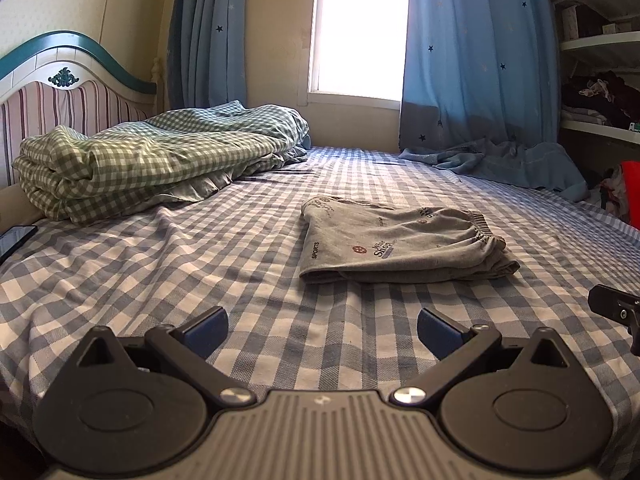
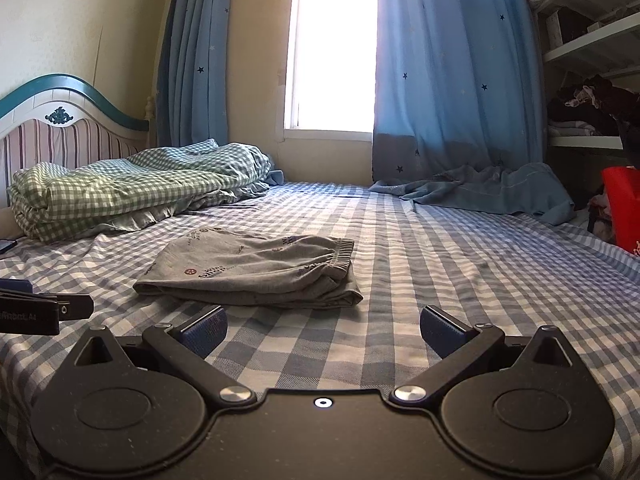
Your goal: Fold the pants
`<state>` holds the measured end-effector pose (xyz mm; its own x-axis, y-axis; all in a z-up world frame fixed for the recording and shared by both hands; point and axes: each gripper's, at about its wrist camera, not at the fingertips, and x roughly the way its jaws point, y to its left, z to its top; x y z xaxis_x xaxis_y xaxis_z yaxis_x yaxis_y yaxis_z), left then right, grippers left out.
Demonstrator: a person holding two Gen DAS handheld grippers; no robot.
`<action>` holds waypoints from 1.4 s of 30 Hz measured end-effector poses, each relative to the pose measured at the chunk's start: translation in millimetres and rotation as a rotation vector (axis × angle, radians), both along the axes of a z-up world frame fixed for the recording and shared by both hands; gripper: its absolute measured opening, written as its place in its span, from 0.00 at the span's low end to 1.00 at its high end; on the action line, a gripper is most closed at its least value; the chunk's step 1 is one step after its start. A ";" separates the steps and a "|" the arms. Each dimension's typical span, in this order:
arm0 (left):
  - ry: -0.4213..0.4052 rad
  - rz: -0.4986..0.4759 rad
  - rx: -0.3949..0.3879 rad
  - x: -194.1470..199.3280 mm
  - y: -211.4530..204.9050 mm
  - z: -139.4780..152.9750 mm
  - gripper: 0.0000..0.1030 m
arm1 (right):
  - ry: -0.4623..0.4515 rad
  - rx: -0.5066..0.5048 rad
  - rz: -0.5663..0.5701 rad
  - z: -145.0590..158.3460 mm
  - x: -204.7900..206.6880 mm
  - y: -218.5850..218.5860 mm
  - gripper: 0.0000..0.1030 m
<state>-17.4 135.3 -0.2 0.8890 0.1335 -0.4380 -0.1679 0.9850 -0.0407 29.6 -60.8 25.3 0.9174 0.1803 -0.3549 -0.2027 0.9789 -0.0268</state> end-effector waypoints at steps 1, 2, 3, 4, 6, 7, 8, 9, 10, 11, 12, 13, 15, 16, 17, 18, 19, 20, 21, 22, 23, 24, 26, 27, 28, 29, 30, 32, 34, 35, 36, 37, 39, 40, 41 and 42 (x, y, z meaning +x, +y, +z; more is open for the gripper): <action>0.001 -0.002 -0.002 -0.1 0.3 -0.6 1.00 | 0.004 0.003 -0.004 -0.8 -0.9 -1.2 0.99; 0.004 -0.001 -0.003 0.3 0.3 -1.3 1.00 | 0.009 0.006 -0.007 -2.0 -2.0 -2.8 0.99; 0.006 -0.001 -0.003 0.7 0.8 -2.1 1.00 | 0.013 0.009 -0.010 -2.4 -1.9 -4.0 0.99; 0.008 -0.001 -0.004 0.9 0.8 -2.6 1.00 | 0.016 0.010 -0.014 -2.7 -2.2 -5.0 0.99; 0.011 -0.002 -0.003 1.2 1.0 -4.1 1.00 | 0.016 0.009 -0.020 -2.9 -2.9 -6.6 0.99; 0.013 -0.004 -0.003 1.4 1.4 -4.8 1.00 | 0.016 0.008 -0.022 -3.0 -3.1 -6.7 0.99; 0.015 -0.005 -0.002 1.8 1.5 -5.5 1.00 | 0.017 0.006 -0.023 -3.2 -3.3 -6.9 0.99; 0.017 -0.004 -0.002 2.0 1.8 -6.0 1.00 | 0.018 0.004 -0.023 -3.4 -3.5 -6.7 0.99; 0.018 -0.004 -0.001 2.0 1.9 -6.6 1.00 | 0.019 0.003 -0.023 -3.8 -3.8 -6.2 0.99; 0.020 -0.004 -0.001 2.1 2.1 -7.0 1.00 | 0.021 0.003 -0.022 -4.2 -4.2 -6.1 0.99; 0.022 -0.004 -0.001 2.1 2.3 -7.3 1.00 | 0.022 0.004 -0.021 -4.5 -4.3 -5.9 0.99; 0.024 -0.004 -0.001 2.7 2.5 -7.4 1.00 | 0.023 0.005 -0.020 -4.7 -4.2 -5.7 0.99; 0.026 -0.006 0.001 2.8 2.5 -7.8 1.00 | 0.025 0.003 -0.019 -5.4 -3.9 -5.4 0.99; 0.027 -0.005 0.003 2.6 2.5 -8.1 1.00 | 0.027 0.003 -0.018 -5.7 -3.8 -5.0 0.99; 0.028 -0.005 0.004 2.6 2.8 -8.4 1.00 | 0.028 0.003 -0.017 -6.0 -3.5 -4.8 0.99; 0.029 -0.005 0.005 2.6 2.9 -8.8 1.00 | 0.029 0.003 -0.016 -6.1 -3.4 -4.5 0.99; 0.031 -0.004 0.006 2.8 3.1 -9.2 1.00 | 0.030 0.004 -0.015 -6.1 -3.0 -4.7 0.99; 0.033 -0.004 0.005 2.7 3.3 -9.5 1.00 | 0.031 0.005 -0.015 -6.1 -2.9 -4.4 0.99; 0.034 -0.003 0.004 2.9 3.7 -9.9 1.00 | 0.031 0.005 -0.014 -6.3 -2.6 -3.8 0.99; 0.036 -0.003 0.004 2.8 4.0 -10.3 1.00 | 0.032 0.004 -0.014 -6.3 -2.5 -3.6 0.99; 0.037 -0.002 0.005 3.0 3.6 -10.4 1.00 | 0.033 0.004 -0.013 -6.4 -2.4 -3.7 0.99; 0.038 -0.002 0.006 3.5 3.4 -10.5 1.00 | 0.033 0.003 -0.012 -6.7 -2.2 -3.5 0.99; 0.041 -0.002 0.008 3.9 3.7 -11.1 1.00 | 0.034 0.004 -0.012 -6.9 -1.7 -3.4 0.99; 0.042 -0.002 0.009 4.2 3.5 -11.1 1.00 | 0.035 0.005 -0.011 -6.9 -1.6 -3.4 0.99; 0.042 -0.003 0.009 4.2 3.5 -11.1 1.00 | 0.036 0.006 -0.011 -7.1 -1.7 -3.1 0.99; 0.042 -0.003 0.009 4.1 3.2 -11.0 1.00 | 0.037 0.007 -0.011 -7.5 -1.5 -2.9 0.99; 0.042 -0.003 0.010 4.2 3.1 -11.4 1.00 | 0.038 0.008 -0.011 -7.8 -1.3 -2.7 0.99; 0.044 -0.004 0.011 4.4 2.8 -11.8 1.00 | 0.039 0.006 -0.009 -8.0 -1.1 -2.4 0.99; 0.046 -0.006 0.012 4.9 2.7 -12.6 1.00 | 0.042 0.004 -0.007 -9.1 -0.7 -1.2 0.99; 0.047 -0.006 0.013 5.2 2.6 -13.0 1.00 | 0.044 0.005 -0.006 -9.7 -0.4 -1.5 0.99; 0.048 -0.006 0.014 5.4 2.6 -13.3 1.00 | 0.045 0.005 -0.005 -10.0 -0.2 -1.3 0.99; 0.049 -0.007 0.015 5.6 2.7 -13.7 1.00 | 0.046 0.006 -0.005 -10.5 0.1 -1.4 0.99; 0.052 -0.008 0.017 5.9 3.0 -14.5 1.00 | 0.050 0.005 -0.004 -11.1 1.5 -0.9 0.99; 0.053 -0.008 0.018 6.1 3.3 -14.8 1.00 | 0.051 0.006 -0.004 -11.4 1.8 -0.7 0.99; 0.054 -0.008 0.018 6.2 3.6 -15.2 1.00 | 0.053 0.006 -0.004 -11.9 2.3 -0.8 0.99; 0.054 -0.008 0.017 6.2 3.5 -15.1 1.00 | 0.054 0.006 -0.003 -12.2 2.5 -0.4 0.99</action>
